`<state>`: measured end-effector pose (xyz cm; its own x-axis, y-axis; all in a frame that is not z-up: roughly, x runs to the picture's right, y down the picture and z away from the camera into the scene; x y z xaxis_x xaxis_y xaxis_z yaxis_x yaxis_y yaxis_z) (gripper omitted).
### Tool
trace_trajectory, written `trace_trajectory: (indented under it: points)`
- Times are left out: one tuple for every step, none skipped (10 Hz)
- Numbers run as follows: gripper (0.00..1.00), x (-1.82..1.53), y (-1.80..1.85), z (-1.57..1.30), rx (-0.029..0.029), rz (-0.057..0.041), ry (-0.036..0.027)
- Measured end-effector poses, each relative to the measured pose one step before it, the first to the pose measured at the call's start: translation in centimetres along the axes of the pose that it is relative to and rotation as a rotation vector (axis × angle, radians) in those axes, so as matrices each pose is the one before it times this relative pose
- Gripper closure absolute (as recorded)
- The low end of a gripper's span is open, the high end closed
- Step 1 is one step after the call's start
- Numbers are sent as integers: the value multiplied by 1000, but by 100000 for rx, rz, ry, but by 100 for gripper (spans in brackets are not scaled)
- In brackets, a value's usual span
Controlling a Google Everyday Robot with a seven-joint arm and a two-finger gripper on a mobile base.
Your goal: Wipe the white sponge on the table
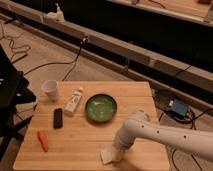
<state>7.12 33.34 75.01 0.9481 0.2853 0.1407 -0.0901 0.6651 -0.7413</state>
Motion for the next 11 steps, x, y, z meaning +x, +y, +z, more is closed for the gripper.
trace_trajectory:
  points:
    - [100, 1563, 651, -543, 315, 3783, 2399]
    - [100, 1570, 181, -776, 1012, 3633, 2246]
    - [100, 1485, -255, -957, 1464, 2919, 2489]
    - [100, 1215, -1119, -1361, 2559, 2115, 2786]
    - [100, 402, -1008, -670, 1599, 654, 1371]
    - [100, 155, -1357, -374, 1421, -127, 1390]
    - [100, -303, -1308, -14, 1099, -669, 231]
    - [100, -340, -945, 239, 529, -651, -74]
    - [100, -799, -1035, 369, 264, -1256, -418]
    - [100, -958, -803, 444, 137, -1384, -1044]
    - [100, -1062, -565, 552, -315, -1699, -1229]
